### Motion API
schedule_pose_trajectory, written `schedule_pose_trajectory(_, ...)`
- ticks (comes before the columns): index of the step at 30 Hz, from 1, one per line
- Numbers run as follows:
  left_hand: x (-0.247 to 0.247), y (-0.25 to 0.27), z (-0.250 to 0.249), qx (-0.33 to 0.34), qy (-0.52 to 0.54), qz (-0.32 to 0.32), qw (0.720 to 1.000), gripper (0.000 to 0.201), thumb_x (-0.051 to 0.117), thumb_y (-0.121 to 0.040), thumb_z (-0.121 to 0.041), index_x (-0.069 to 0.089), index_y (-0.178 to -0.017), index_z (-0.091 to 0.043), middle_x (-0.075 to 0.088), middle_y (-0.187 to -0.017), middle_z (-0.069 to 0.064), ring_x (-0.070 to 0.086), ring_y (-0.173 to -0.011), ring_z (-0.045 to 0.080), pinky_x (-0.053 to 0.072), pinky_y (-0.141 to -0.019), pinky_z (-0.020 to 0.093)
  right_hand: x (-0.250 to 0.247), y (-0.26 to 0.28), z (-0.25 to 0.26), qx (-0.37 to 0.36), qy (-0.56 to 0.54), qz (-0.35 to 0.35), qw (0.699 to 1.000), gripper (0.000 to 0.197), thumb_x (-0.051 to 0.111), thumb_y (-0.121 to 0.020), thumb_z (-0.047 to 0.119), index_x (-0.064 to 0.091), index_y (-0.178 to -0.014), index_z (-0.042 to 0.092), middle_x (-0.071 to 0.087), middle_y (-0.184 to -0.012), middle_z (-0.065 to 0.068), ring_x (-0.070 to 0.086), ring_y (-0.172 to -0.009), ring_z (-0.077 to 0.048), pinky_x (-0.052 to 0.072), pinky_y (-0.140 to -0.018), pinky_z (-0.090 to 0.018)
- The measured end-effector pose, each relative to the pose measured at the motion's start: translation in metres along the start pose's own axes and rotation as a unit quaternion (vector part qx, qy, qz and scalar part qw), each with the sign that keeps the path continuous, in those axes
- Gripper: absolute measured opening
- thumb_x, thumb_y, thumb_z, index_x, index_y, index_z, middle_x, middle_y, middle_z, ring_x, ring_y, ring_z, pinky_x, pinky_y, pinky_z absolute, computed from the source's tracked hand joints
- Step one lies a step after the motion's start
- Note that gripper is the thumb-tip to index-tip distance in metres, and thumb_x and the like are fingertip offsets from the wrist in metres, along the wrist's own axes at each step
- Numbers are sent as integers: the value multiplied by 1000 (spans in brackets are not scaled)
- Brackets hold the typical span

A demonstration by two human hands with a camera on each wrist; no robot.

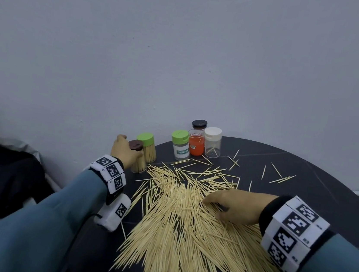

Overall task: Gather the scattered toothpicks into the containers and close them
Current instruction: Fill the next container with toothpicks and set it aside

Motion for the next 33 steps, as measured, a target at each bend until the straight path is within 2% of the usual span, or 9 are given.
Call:
schedule_pose_trajectory(3, -2, 12, -26, 67, 7, -22, 997, 71, 70, -82, -5, 30, -141, 0, 36, -144, 20, 37, -132, 32, 32, -108, 37, -1, 2, 1, 0, 3, -4, 1000, 51, 45, -97, 20, 30, -145, 24, 34, -148, 1, 35, -134, -17, 29, -110, -32)
schedule_pose_trajectory(8, 21, 29, -76, 154, 1, 31, 988, 64, 68, -85, -11, 35, -140, -5, 39, -145, 12, 39, -133, 24, 33, -101, 27, -3, 1, 0, 1, 3, -8, 1000, 51, 46, -97, 20, 29, -146, 20, 34, -149, 0, 33, -136, -18, 27, -112, -32)
schedule_pose_trajectory(10, 37, 28, -91, 172, -9, 49, 984, 64, 69, -85, -13, 36, -139, -5, 41, -144, 12, 39, -133, 24, 33, -103, 28, -2, 0, -2, 3, 1, -7, 1000, 51, 46, -97, 21, 30, -145, 20, 34, -149, -1, 33, -136, -18, 27, -112, -34)
schedule_pose_trajectory(16, 74, 9, -105, 145, -69, 108, 981, 89, 77, -78, -24, 23, -148, -9, 34, -149, 16, 35, -136, 31, 32, -109, 39, 0, -3, -5, 9, 1, -6, 1000, 51, 46, -96, 19, 31, -145, 21, 35, -148, -1, 34, -135, -20, 29, -112, -37)
schedule_pose_trajectory(19, 85, 1, -108, 132, -86, 125, 980, 98, 79, -76, -29, 18, -150, -10, 35, -149, 17, 36, -136, 33, 32, -108, 41, -1, -4, -4, 5, 7, -7, 1000, 50, 47, -96, 18, 31, -144, 20, 36, -147, -2, 35, -134, -20, 29, -111, -35)
schedule_pose_trajectory(22, 92, -2, -110, 126, -84, 123, 981, 90, 78, -77, -26, 25, -148, -10, 40, -146, 17, 40, -133, 32, 35, -105, 38, -1, -3, -2, 3, 10, -7, 1000, 50, 46, -96, 18, 31, -145, 19, 37, -146, -3, 38, -131, -20, 31, -108, -32)
schedule_pose_trajectory(26, 92, -2, -109, 122, -71, 75, 987, 69, 75, -80, -13, 39, -139, -8, 46, -138, 17, 47, -125, 30, 40, -99, 34, 0, -4, -2, 3, 9, -5, 1000, 51, 47, -96, 18, 30, -145, 20, 36, -147, -2, 36, -133, -20, 30, -111, -35)
schedule_pose_trajectory(30, 89, 2, -105, 113, -39, 72, 990, 65, 77, -77, -11, 45, -133, -5, 50, -134, 17, 49, -122, 30, 43, -97, 33, 0, -5, -2, -2, 16, -9, 1000, 51, 46, -96, 18, 31, -145, 20, 35, -148, -1, 34, -135, -20, 30, -111, -36)
schedule_pose_trajectory(33, 79, 8, -104, 115, 0, 57, 992, 63, 81, -73, -18, 51, -126, -5, 56, -127, 14, 53, -116, 25, 42, -82, 24, 1, -5, -2, -2, 16, -10, 1000, 51, 47, -96, 18, 32, -145, 20, 35, -148, -1, 34, -135, -19, 30, -111, -36)
Point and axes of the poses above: each hand's wrist, its own y-axis away from the middle knuckle, its own x-axis out of the palm, z = x × y, the point moved 5 cm from there along -y, towards the middle knuckle
